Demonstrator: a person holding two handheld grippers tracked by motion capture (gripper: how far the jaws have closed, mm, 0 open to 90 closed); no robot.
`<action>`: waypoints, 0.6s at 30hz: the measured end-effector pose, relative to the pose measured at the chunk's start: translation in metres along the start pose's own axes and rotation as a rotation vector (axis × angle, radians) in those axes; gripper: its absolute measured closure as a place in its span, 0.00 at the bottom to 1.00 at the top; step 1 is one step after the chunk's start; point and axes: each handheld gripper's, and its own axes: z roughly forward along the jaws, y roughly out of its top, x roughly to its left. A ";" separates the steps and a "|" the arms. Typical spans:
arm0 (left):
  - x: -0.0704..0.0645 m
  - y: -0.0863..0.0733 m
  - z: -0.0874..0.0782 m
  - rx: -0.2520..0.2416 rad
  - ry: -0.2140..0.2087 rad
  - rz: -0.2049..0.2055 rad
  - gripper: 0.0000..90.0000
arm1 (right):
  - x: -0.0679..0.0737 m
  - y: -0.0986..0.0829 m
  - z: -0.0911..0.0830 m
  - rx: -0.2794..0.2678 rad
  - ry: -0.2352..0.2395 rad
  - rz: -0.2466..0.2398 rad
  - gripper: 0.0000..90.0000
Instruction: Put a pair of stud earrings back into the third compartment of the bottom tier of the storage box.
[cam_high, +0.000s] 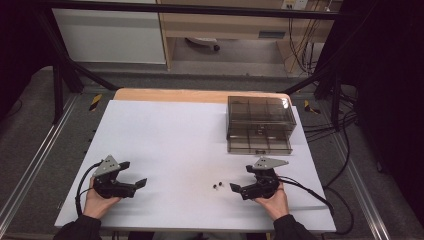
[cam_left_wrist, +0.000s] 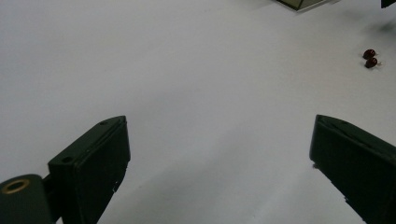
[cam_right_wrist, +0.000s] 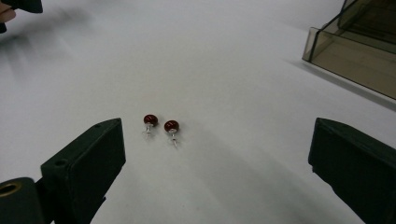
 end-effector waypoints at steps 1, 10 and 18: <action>0.000 0.000 0.000 0.000 0.001 -0.003 0.05 | 0.001 0.000 0.002 0.002 0.003 -0.006 0.05; 0.000 0.000 0.000 -0.001 0.002 -0.005 0.05 | 0.013 0.007 0.019 0.028 -0.006 -0.025 0.13; 0.000 0.000 0.001 0.002 0.003 -0.005 0.05 | 0.015 0.006 0.028 0.058 0.015 -0.043 0.35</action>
